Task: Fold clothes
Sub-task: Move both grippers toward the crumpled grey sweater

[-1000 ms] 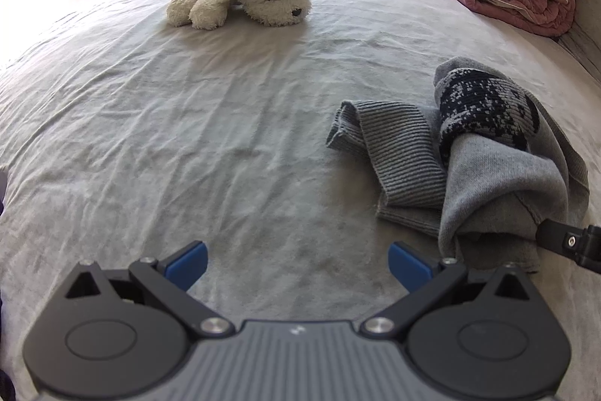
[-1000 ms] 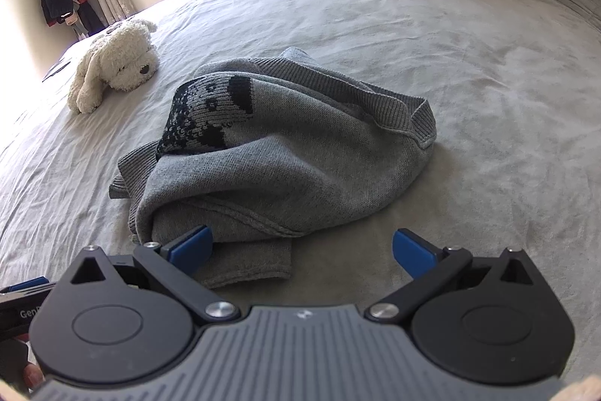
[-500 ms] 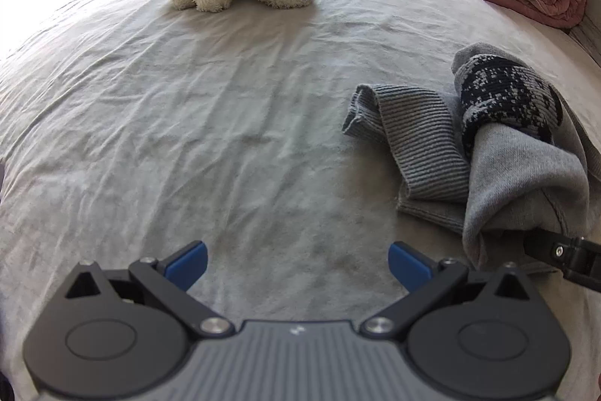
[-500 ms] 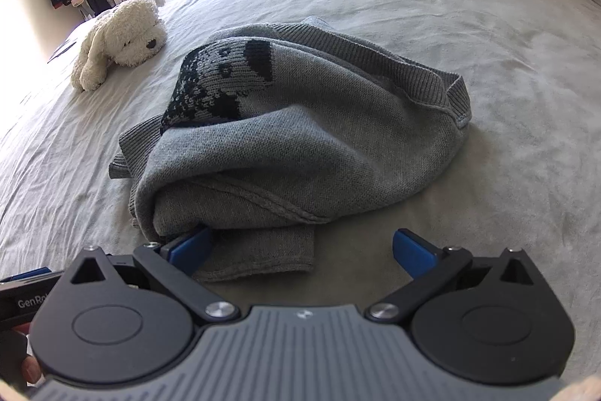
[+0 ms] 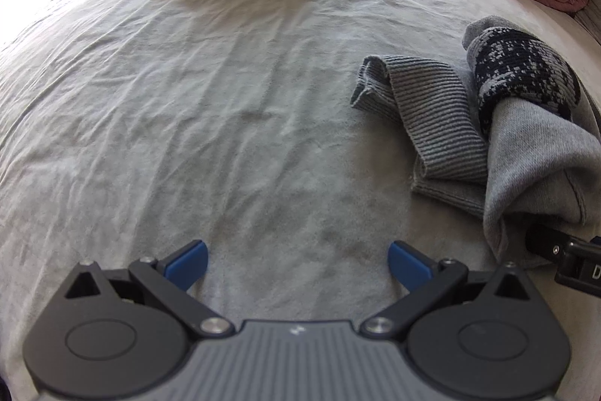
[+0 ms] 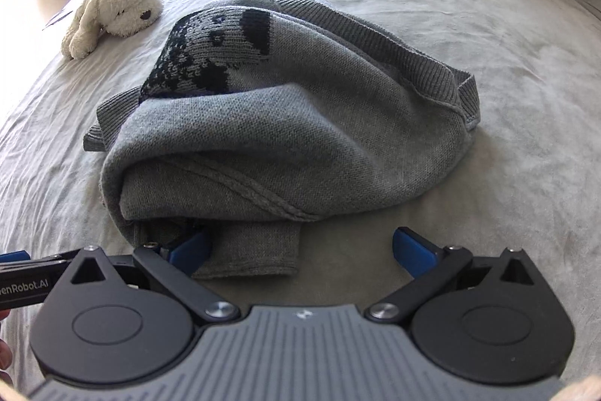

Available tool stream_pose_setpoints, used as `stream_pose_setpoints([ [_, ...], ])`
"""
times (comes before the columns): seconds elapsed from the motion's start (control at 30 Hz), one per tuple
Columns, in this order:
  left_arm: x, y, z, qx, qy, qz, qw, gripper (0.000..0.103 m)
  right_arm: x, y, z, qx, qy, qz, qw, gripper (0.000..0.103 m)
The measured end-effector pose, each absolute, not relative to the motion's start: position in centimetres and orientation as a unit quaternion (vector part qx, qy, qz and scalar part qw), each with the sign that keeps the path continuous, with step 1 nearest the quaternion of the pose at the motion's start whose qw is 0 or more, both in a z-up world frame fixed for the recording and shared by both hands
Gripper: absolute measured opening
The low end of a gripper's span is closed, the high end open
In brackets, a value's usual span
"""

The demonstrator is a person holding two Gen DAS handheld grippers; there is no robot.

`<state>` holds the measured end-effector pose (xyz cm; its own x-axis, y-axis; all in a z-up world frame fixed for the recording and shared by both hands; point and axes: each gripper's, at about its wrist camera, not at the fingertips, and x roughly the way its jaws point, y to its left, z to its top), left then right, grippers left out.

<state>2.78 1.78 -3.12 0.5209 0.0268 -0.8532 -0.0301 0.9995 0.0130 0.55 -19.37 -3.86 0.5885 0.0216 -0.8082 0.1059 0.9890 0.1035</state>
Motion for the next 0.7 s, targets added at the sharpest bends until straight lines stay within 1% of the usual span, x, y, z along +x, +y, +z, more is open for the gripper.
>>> stream_pose_setpoints([
  [0.37, 2.7, 1.7, -3.4, 0.008, 0.481, 0.011, 0.877, 0.103, -0.8, -19.8, -3.4, 0.047, 0.462, -0.018, 0.886, 0.103],
  [0.7, 2.4, 1.9, -3.6, 0.009, 0.471, 0.002, 0.882, 0.103, -2.9, -21.1, -2.8, 0.052, 0.463, -0.022, 0.885, 0.103],
])
